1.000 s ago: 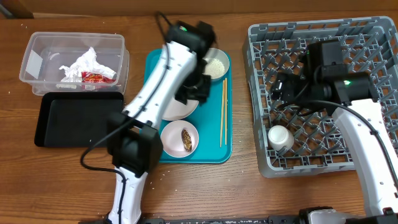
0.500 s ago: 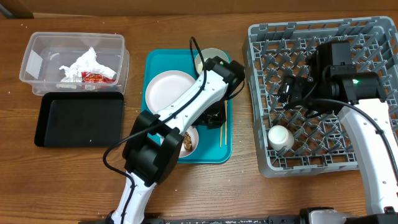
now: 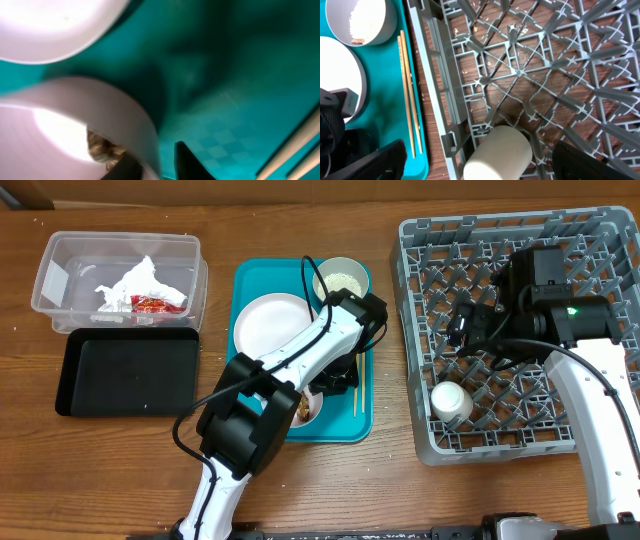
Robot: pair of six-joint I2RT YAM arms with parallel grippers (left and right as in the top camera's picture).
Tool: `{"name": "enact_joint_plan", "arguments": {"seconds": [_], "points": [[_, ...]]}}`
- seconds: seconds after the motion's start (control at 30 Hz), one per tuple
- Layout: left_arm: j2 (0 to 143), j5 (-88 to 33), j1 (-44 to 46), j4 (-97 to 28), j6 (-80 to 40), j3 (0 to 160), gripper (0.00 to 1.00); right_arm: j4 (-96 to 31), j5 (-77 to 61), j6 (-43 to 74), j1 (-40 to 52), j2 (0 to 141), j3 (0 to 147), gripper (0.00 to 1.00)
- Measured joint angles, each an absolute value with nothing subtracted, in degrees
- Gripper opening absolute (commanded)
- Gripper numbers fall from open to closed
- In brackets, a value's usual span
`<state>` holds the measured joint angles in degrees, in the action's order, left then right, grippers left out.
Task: Sort waste into correct bins and load items into the dishwasher
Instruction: 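Carry pink bowl with left gripper over black tray and tip out scraps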
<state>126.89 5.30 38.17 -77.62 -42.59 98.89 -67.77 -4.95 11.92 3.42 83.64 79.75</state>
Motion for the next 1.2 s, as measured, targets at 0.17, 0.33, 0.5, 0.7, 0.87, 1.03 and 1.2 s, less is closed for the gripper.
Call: {"name": "enact_joint_plan", "arguments": {"seconds": [0.17,0.33,0.5,0.7,0.87,1.03,1.2], "points": [[126.89,4.58,38.15,-77.82,-41.36,98.87,0.04,-67.72,-4.49,11.92,3.40,83.64,79.75,0.95],[126.89,1.39,37.15,-80.71,-36.36,100.60,0.04,-67.77,-4.43,11.94,3.42,83.64,79.75,0.95],[126.34,-2.48,34.54,-88.51,-29.12,109.73,0.04,-67.57,-4.40,11.92,3.40,83.64,79.75,0.96],[115.31,-4.34,28.40,-92.36,-22.74,113.25,0.04,-67.46,-4.23,11.92,3.40,83.64,79.75,0.96],[102.96,-6.39,18.90,-93.67,-17.76,114.21,0.04,-67.44,-4.25,11.92,3.40,83.64,79.75,0.96],[97.47,-13.85,5.28,-92.77,-8.84,113.25,0.04,-67.48,-4.23,11.92,3.40,83.64,79.75,0.96],[97.51,-28.62,-10.68,-89.01,3.86,104.05,0.04,-67.44,-4.23,11.92,3.40,83.64,79.75,0.96]]}}
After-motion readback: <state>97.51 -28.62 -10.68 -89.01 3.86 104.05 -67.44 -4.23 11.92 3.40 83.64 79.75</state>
